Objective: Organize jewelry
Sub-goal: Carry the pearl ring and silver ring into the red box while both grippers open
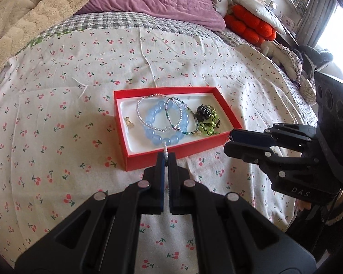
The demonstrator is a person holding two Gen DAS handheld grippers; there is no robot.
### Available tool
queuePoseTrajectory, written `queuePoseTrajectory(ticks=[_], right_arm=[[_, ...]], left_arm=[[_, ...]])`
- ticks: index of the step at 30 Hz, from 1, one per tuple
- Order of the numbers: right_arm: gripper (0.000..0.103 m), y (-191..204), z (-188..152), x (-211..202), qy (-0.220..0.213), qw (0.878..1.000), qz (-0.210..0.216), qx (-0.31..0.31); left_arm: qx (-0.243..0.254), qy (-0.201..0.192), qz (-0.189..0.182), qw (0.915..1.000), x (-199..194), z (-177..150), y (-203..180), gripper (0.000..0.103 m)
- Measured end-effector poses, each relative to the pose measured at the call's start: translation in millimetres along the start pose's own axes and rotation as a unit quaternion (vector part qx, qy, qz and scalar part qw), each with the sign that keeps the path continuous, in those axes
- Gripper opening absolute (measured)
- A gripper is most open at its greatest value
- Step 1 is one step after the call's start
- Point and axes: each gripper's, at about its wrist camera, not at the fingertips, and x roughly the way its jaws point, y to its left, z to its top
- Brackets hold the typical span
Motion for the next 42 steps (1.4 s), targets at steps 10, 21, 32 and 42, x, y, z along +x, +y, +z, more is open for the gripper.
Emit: queuePoseTrajectory(ticks=[10,21,32,42], right_arm=[[0.019,-7.0,24.2,16.7,0.003,1.0,-0.006,0.023],[0.019,-13.4,31.9,33.9,0.015,0.999,-0.007,0.035],[0.021,-27.4,37.2,31.9,0.011,0.998,0.025,0.065],[0.062,-40.3,37.4,1.6,-0.01,0.995,0.009,0.096]], left_arm=[[-0.027,0.009,0.009,0.9995,16.3,19.6,11.4,0.003],[-0.025,0.025,0.029,0.999,31.5,26.4,19.8,0.003],[-0.017,0.009,0.024,0.9995,23.8,32.7,18.9,0.019],[-0.037,-0.008,0.042,0.9984,0.5,21.7,13.1,0.056]])
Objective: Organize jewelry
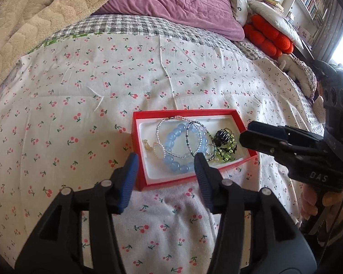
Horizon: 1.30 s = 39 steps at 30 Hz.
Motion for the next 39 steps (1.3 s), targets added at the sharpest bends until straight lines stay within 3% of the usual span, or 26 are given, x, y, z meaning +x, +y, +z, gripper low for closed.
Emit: queuePoseTrajectory(ticks=[5,9,12,15,21,39], right_arm=[[0.069,6.1,-8.3,-16.3,0.0,1.0,-0.019,0.001],[0.082,6.7,-20.9,-22.1,0.025,0.998,-0.047,0.022],[0.089,7.3,-32.7,-23.7,0.049,0.996,-0.068,0.035],[0.103,7.9,-43.9,-25.4,0.062,0.993,-0.087,0.042],[0.103,13.1,-56.7,-28.4,0.071,0.988,-0.137,0.025],[0.103,15.1,-65.4,-4.8,0.117,0.982,-0.144,0.022]], left_arm=[[-0.003,0.006,0.051,0.9987,-8.2,-19.3,-4.5,0.075],[-0.008,0.01,0.087,0.9961,-16.4,-31.6,-10.8,0.087],[-0.014,0.007,0.105,0.9943,-22.2,-39.7,-14.9,0.103],[-0.024,0.008,0.124,0.9919,-24.7,-46.7,-15.6,0.103],[-0.042,0.034,0.156,0.9863,-16.3,-63.9,-15.1,0.103],[-0.05,0.047,0.163,0.9843,-11.5,-66.4,-16.2,0.103]])
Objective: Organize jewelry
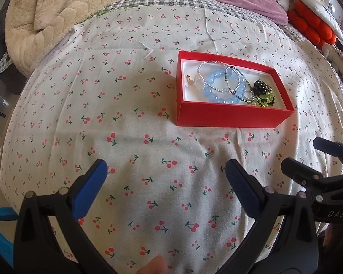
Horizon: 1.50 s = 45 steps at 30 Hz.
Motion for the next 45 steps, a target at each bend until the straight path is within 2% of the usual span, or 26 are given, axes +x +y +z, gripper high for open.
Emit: queuePoseTrajectory(ticks=[30,45], right_arm=[[0.103,-1.9,1.6,2.8,0.004,1.0,-0.005,0.002],[0.103,-10.1,4.4,-1.5,-0.004,1.0,-0.021,0.007]], left_arm=[[-0.011,-0.01,0.018,0.9997,-1.1,0.9,9.7,0.103],[-0.013,-0.01,0.016,0.9997,-1.0,4.0,9.4,0.103]])
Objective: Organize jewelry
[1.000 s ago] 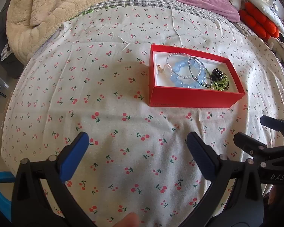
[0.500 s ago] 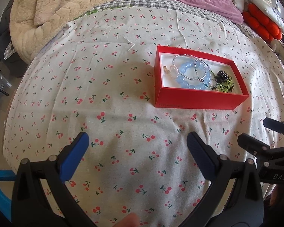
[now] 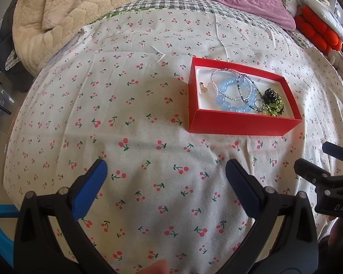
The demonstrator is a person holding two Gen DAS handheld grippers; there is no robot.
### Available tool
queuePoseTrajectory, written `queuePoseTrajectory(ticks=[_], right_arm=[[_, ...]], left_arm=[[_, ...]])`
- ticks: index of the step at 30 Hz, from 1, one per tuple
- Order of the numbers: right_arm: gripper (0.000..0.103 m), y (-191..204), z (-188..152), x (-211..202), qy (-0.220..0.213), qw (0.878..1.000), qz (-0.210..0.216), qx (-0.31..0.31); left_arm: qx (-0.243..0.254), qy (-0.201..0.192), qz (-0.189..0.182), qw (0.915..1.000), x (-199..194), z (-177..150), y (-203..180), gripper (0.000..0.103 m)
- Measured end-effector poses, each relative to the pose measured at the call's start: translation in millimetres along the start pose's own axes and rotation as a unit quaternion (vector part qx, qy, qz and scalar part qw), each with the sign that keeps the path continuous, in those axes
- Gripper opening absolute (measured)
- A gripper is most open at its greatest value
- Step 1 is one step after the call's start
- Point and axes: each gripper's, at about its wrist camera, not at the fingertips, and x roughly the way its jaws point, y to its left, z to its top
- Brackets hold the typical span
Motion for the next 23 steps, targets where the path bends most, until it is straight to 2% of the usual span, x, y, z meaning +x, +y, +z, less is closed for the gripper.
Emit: queuePoseTrajectory(ticks=[18,23], right_arm=[[0.103,8.0,-4.7,6.2,0.011,1.0,0.002,-0.01],[0.103,6.8,-7.2,6.6,0.01,1.0,0.002,-0.014]], left_arm=[[0.015,0.004,0.004,0.9999,3.4,-3.2,-8.1,0.103],[0.028,0.002,0.018,0.9995,8.9,-6.7,-9.0,0.103]])
